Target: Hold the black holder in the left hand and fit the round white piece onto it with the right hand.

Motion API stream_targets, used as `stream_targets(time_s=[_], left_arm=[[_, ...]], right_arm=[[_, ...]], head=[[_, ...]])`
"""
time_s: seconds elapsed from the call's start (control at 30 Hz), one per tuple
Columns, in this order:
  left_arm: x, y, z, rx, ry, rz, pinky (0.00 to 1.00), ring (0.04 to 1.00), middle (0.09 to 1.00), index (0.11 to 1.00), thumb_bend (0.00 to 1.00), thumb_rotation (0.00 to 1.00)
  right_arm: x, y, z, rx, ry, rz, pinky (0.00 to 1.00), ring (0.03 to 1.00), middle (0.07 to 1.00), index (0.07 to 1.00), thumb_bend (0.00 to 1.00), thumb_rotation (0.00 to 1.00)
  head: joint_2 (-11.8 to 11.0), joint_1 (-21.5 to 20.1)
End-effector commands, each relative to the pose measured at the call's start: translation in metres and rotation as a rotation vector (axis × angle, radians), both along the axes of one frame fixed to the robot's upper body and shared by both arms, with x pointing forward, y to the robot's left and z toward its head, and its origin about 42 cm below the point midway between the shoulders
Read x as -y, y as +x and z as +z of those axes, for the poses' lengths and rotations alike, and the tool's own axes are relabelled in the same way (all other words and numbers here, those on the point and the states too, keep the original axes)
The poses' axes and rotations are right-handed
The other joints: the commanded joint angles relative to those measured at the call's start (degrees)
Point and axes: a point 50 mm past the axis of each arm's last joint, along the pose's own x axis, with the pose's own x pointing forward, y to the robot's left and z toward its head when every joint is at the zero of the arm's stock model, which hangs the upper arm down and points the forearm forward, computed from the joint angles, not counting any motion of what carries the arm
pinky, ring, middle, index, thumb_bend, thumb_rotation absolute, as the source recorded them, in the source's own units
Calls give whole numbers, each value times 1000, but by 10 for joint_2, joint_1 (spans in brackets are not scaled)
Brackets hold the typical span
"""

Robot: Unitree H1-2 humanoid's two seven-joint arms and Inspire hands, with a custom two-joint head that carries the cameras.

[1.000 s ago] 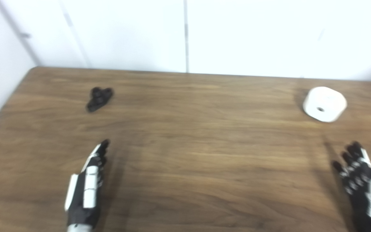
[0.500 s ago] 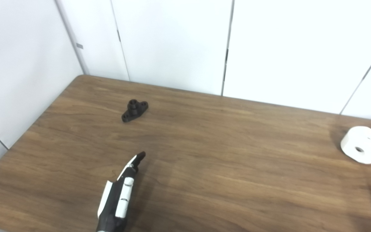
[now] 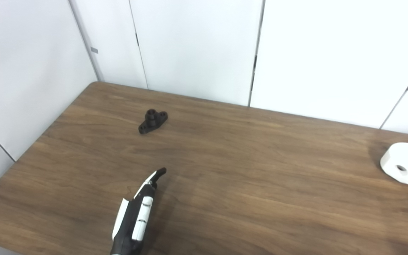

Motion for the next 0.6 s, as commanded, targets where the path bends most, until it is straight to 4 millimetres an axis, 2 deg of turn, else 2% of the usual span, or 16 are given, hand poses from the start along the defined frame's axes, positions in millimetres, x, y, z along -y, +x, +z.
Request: stream_targets(time_s=[0.0,0.03,0.13,0.17,0.23,0.27,0.3,0.43,0.57], left_arm=[[25,-14,-12,-56,-54,29,998,976,936,893,471,973],[24,-14,-11,-54,-21,36,997,971,932,890,472,958],[18,-13,-5,-36,64,58,946,940,910,867,444,817],[16,-13,-3,-31,82,65,908,919,898,853,448,719],[9,-7,8,-7,150,105,860,891,877,837,450,624],[5,-3,15,3,179,128,855,882,862,828,454,516],[3,0,21,9,198,144,858,883,858,824,463,458],[-6,18,43,70,274,219,890,889,849,810,521,289],[-16,40,65,118,362,283,943,912,863,818,612,286]], right_arm=[[7,-23,-27,-112,10,-40,1000,1000,1000,1000,733,1000],[7,-23,-27,-111,10,-40,1000,1000,1000,1000,731,1000],[5,-24,-27,-114,13,-46,1000,1000,999,996,718,1000],[4,-24,-27,-114,14,-47,1000,1000,987,985,714,1000],[4,-25,-27,-111,16,-47,1000,1000,975,973,705,1000],[3,-25,-27,-109,17,-47,1000,1000,963,962,702,1000],[3,-25,-27,-107,17,-46,1000,995,955,955,697,1000],[1,-27,-26,-104,15,-46,1000,985,945,938,704,1000],[-1,-28,-25,-103,0,-42,1000,977,943,926,730,1000]], head=[[1,-3],[-1,-5],[-2,-8],[-2,-8],[-2,-9],[-2,-9],[-2,-9],[-2,-9],[-1,-9]])
